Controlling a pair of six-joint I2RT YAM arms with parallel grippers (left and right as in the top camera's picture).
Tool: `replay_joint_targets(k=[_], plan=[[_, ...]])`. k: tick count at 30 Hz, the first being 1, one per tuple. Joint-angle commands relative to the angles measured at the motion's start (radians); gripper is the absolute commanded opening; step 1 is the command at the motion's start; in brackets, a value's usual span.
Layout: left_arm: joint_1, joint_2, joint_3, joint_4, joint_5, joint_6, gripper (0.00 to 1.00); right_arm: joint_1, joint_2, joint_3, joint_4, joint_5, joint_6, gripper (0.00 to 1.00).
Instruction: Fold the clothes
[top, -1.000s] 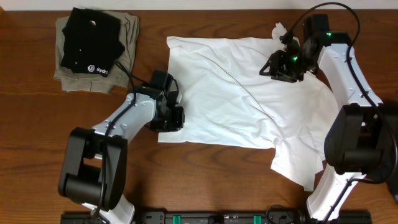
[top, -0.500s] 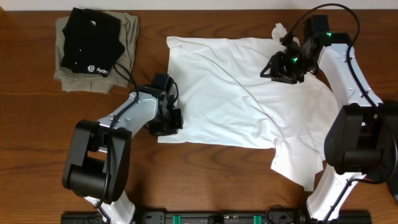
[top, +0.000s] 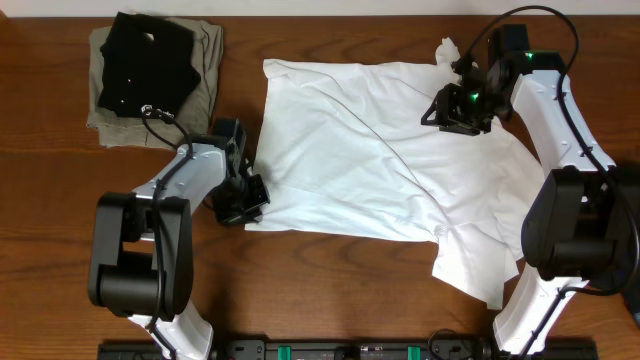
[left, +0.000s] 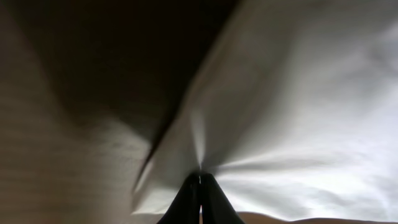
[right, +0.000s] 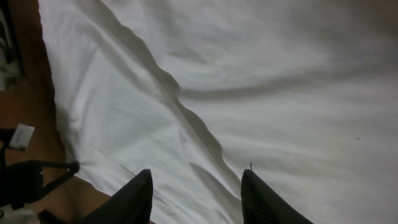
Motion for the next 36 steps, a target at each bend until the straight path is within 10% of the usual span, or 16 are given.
replay_joint_targets(k=[1,36], plan=[[0.008,0.024,-0.013,-0.022,-0.059,-0.052,0.06,0.005,-0.003,0.005,0.002,0.004,-0.019,0.45],[0.093,0.005,-0.013,-0.153,-0.165,-0.372,0.06,-0.016,-0.003,0.005,-0.034,0.142,-0.015,0.49]])
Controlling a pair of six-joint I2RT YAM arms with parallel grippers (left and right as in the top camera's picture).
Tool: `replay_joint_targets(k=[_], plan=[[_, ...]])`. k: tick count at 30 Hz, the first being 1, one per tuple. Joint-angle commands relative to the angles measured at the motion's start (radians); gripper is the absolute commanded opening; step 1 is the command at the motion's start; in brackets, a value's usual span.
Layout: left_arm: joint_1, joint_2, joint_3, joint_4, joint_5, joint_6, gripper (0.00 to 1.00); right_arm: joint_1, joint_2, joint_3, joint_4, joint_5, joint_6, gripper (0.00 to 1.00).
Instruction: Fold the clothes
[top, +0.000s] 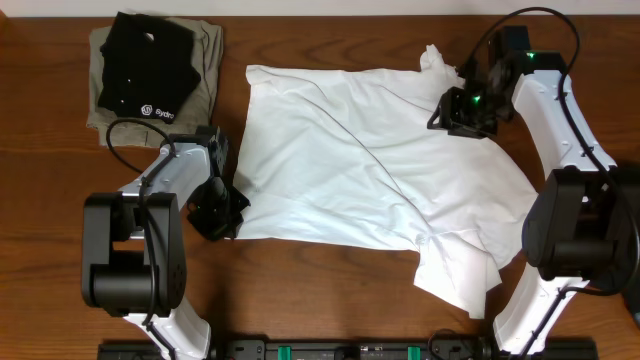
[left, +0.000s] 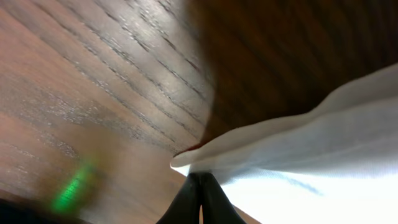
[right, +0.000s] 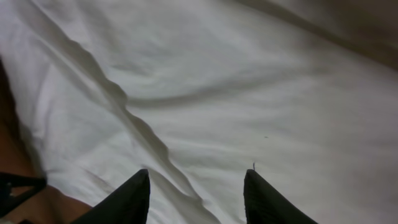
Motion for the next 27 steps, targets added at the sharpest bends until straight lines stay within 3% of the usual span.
replay_joint_targets(k=[1,8,13,15,17,20,23,27], plan=[[0.005,-0.013,-0.012,0.016,-0.017,-0.043,0.06,-0.008,-0.003,0.005,0.0,0.053,-0.015,0.49],[0.004,-0.145,-0.011,0.092,-0.017,-0.004,0.06,-0.024,-0.003,0.042,0.052,0.051,-0.008,0.53],[-0.005,-0.307,-0.011,0.205,-0.005,0.148,0.06,-0.035,-0.003,0.17,0.05,0.053,-0.003,0.6],[-0.023,-0.356,-0.011,0.248,-0.004,0.206,0.17,-0.035,-0.003,0.225,0.061,0.082,-0.002,0.62],[-0.054,-0.393,-0.011,0.299,0.035,0.281,0.52,-0.035,-0.003,0.274,0.076,0.146,0.022,0.61],[-0.103,-0.404,-0.011,0.343,0.092,0.334,0.84,-0.042,0.008,0.315,0.101,0.232,0.032,0.57],[-0.151,-0.389,-0.011,0.352,0.092,0.334,0.92,-0.061,0.042,0.334,0.113,0.257,0.045,0.54],[-0.196,-0.36,-0.011,0.357,0.092,0.334,0.94,-0.094,0.137,0.381,0.112,0.191,0.058,0.53]])
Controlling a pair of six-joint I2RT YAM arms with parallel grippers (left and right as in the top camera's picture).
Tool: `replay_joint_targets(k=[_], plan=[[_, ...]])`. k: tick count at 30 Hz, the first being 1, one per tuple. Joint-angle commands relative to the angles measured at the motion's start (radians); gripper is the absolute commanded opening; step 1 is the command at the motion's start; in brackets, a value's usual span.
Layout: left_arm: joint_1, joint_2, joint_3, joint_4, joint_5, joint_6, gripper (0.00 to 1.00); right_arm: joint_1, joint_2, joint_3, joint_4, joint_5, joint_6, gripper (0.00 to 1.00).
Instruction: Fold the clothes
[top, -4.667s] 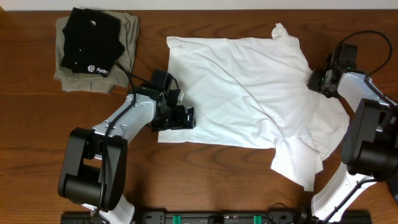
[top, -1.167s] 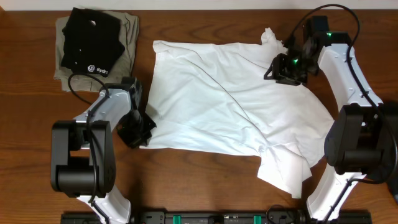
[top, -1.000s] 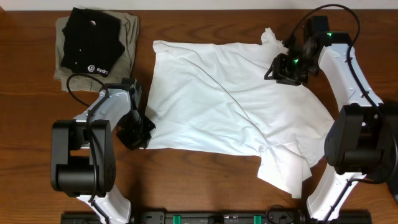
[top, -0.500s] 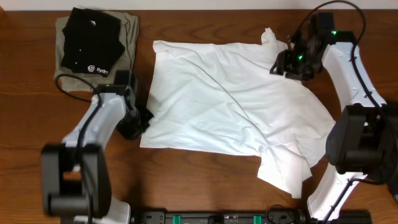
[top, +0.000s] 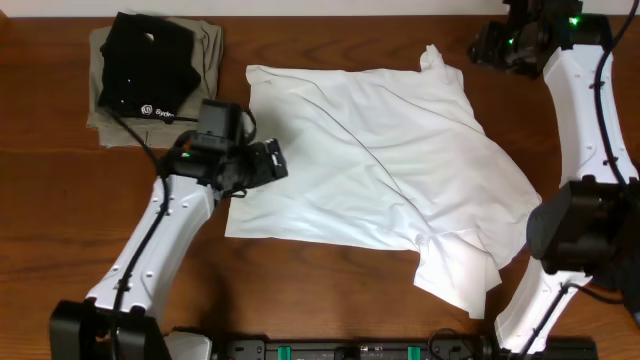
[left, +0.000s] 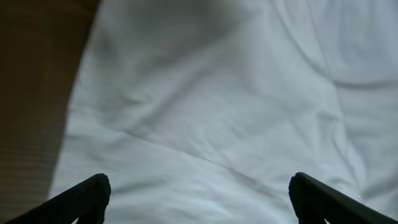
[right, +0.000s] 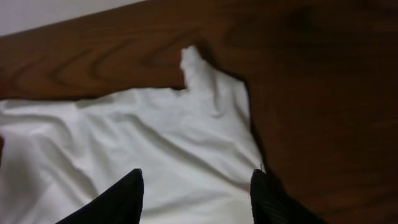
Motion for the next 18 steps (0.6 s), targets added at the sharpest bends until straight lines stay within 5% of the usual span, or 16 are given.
replay_joint_targets(k=[1,12,18], plan=[[-0.028,0.031,-0.002,0.005,0.012,0.038,0.94,-0.037,0.107,0.045,-0.002,-0.025,0.031,0.54],[-0.053,0.091,-0.002,0.005,0.012,0.038,0.95,-0.034,0.45,0.459,-0.151,-0.037,0.053,0.56],[-0.053,0.122,-0.003,0.002,0.012,0.037,0.95,-0.022,0.557,0.532,-0.135,-0.031,0.053,0.53]])
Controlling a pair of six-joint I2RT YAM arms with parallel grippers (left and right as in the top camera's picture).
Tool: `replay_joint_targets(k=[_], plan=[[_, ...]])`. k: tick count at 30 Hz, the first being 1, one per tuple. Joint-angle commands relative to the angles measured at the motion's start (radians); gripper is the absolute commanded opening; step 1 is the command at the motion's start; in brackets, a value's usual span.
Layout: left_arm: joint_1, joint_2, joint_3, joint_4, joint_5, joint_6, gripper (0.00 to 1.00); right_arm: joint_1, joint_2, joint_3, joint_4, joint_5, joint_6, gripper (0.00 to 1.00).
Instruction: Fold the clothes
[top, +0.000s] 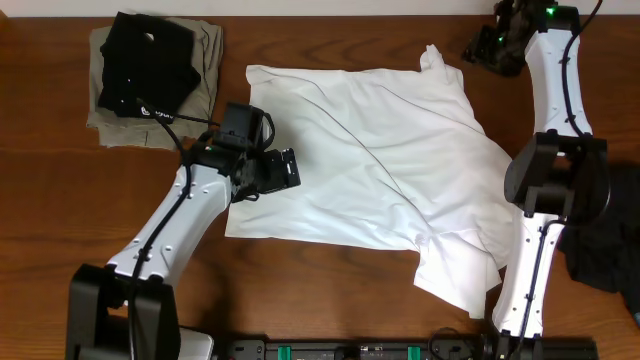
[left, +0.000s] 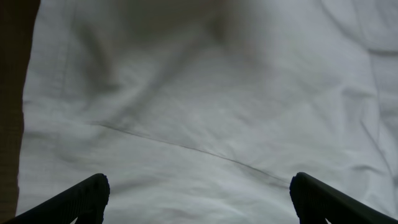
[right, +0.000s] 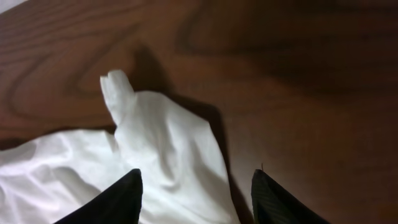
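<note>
A white T-shirt (top: 370, 160) lies spread over the middle of the wooden table, wrinkled, with one sleeve bunched at the front right. My left gripper (top: 285, 170) hovers open over the shirt's left part; in the left wrist view (left: 199, 199) only white cloth (left: 199, 93) lies between its wide-set fingers. My right gripper (top: 478, 48) is open at the far right corner, just beyond the shirt's upturned back corner (right: 124, 99), which shows in the right wrist view (right: 196, 199) under the spread fingers.
A folded black garment (top: 145, 60) lies on a folded olive one (top: 205, 70) at the far left. A dark cloth (top: 605, 255) lies at the right edge. Bare wood (top: 80, 220) shows to the left and front.
My left gripper has shifted a little to the right, further over the shirt. My right gripper has turned near the far right corner and now looks down at the shirt's upturned corner. The shirt has not moved.
First my left gripper was shut on the shirt's front left corner and the right one stood open above the shirt. The shirt then lay further left, still pinched. Later the left gripper had let go and risen, the right had moved off to the far right corner.
</note>
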Motion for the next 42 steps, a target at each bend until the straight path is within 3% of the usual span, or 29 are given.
replay_joint_targets(k=[1,14,42], plan=[[-0.002,0.025,-0.003,-0.003,0.009,0.018,0.95,0.021,0.061,0.029,0.018,0.013,0.015,0.52],[-0.002,0.044,-0.003,-0.011,0.009,0.018,0.95,0.1,0.111,0.029,0.097,0.243,0.011,0.47],[-0.002,0.044,-0.003,-0.01,0.009,0.018,0.95,0.061,0.14,0.029,0.09,0.134,-0.019,0.45]])
